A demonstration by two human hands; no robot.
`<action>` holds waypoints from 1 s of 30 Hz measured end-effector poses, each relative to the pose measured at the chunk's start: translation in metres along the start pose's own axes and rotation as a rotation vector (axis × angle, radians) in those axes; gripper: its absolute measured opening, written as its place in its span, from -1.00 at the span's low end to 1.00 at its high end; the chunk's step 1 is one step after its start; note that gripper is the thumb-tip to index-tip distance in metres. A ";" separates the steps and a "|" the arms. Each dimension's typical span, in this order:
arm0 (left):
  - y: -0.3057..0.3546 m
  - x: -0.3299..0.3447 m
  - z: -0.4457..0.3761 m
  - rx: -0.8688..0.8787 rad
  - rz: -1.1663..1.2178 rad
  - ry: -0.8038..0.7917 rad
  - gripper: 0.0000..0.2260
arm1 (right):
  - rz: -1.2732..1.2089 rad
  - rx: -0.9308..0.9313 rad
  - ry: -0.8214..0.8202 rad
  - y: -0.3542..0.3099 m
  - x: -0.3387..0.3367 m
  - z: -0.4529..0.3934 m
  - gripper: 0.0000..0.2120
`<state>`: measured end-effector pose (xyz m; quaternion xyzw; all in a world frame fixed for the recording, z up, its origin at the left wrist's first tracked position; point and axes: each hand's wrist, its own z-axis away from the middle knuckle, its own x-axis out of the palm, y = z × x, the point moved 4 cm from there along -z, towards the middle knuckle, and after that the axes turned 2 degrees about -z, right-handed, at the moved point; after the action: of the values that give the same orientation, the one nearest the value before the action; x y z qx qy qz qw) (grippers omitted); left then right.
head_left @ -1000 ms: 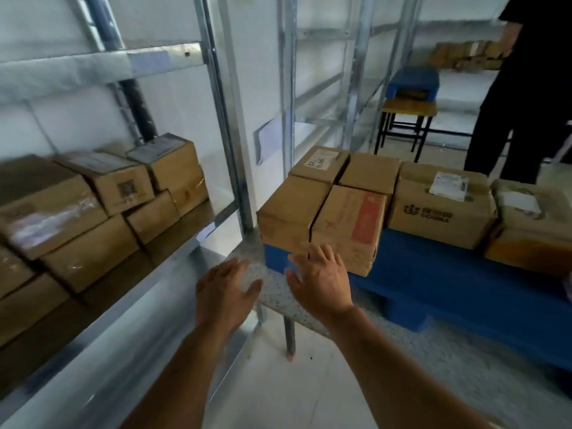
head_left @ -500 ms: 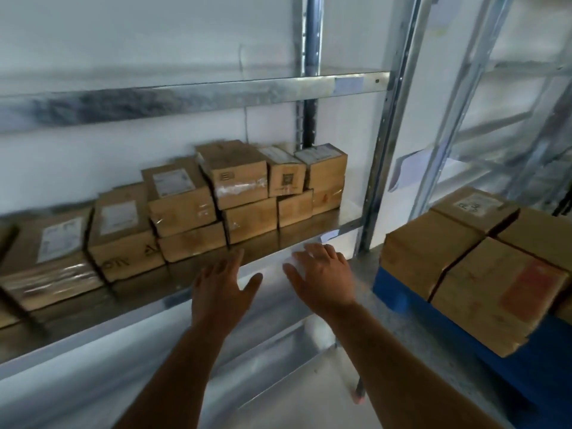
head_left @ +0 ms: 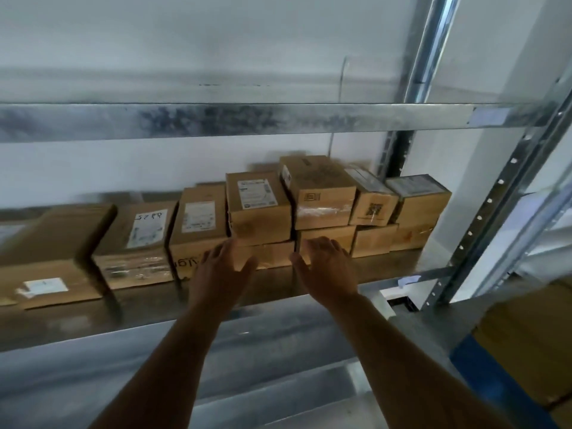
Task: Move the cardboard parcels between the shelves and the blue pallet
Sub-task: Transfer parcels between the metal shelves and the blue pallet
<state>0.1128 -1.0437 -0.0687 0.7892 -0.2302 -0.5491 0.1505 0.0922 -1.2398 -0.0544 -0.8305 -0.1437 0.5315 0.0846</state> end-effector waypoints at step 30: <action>-0.035 0.003 -0.119 -0.319 0.920 -0.445 -0.75 | -0.711 0.506 -0.084 0.004 0.056 -0.122 -0.78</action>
<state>0.2318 -1.0176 -0.0468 0.4385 -0.4924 -0.6086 0.4414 0.2253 -1.2236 -0.0524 -0.6600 -0.2894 0.5212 0.4572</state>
